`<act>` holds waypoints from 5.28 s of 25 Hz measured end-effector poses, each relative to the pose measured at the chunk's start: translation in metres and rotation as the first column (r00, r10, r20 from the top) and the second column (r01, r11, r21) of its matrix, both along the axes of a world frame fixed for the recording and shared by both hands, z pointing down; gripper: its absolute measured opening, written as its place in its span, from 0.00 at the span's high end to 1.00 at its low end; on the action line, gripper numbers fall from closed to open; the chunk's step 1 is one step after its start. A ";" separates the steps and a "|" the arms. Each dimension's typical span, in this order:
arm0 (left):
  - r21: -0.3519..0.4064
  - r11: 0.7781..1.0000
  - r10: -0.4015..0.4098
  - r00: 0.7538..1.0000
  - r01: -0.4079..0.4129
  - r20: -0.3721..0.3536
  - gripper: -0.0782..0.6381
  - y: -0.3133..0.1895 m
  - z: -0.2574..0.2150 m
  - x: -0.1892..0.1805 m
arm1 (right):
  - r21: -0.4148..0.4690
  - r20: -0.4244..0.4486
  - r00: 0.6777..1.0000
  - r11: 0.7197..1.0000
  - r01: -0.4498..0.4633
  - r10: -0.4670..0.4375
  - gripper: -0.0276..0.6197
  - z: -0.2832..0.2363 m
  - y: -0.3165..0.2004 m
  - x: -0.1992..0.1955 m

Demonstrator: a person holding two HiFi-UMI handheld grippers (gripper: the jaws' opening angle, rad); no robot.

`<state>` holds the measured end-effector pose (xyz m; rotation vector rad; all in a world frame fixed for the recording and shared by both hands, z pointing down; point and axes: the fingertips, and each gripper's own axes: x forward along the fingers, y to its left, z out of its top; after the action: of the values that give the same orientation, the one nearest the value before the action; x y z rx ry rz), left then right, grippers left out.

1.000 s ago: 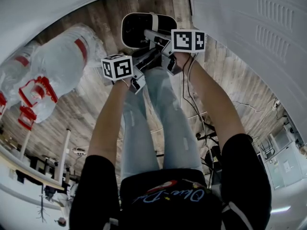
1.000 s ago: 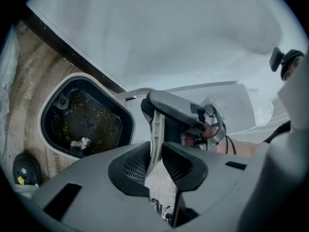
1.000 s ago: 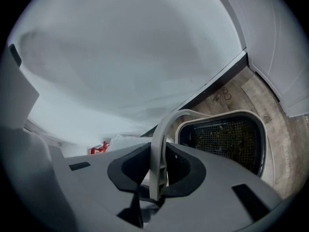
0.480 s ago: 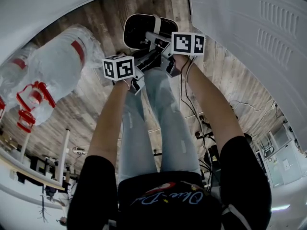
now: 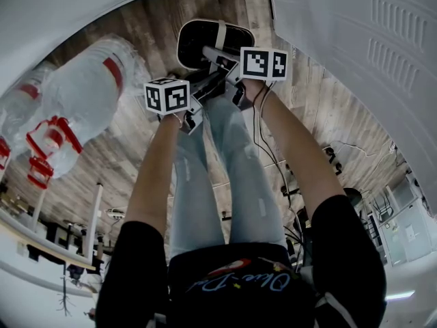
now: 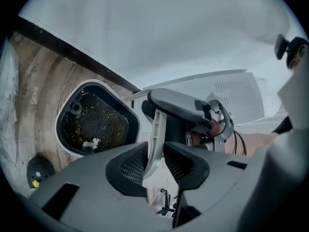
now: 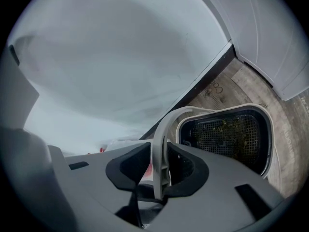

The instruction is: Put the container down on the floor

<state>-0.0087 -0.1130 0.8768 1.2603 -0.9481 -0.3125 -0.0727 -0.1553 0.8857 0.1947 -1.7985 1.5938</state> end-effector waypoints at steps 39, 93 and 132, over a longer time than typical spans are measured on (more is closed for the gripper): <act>-0.063 0.991 -0.100 0.977 0.114 0.187 0.67 0.058 -0.006 -0.078 | 0.101 -0.032 0.998 0.994 -0.042 0.046 0.83 -0.036 0.013 0.020; 0.470 0.879 -0.223 0.795 -0.087 0.564 0.88 0.030 -0.432 -0.103 | 0.483 0.396 0.893 0.779 -0.400 0.213 0.96 -0.444 -0.017 0.037; 0.669 0.703 -0.363 0.687 -0.241 0.629 0.88 0.009 -0.620 -0.084 | 0.689 0.552 0.830 0.603 -0.403 -0.075 0.96 -0.627 0.004 0.025</act>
<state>-0.0930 -0.1041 0.2567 2.1824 -1.6709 -0.2325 -0.0481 -0.1512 0.2584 0.3634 -2.9559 0.8619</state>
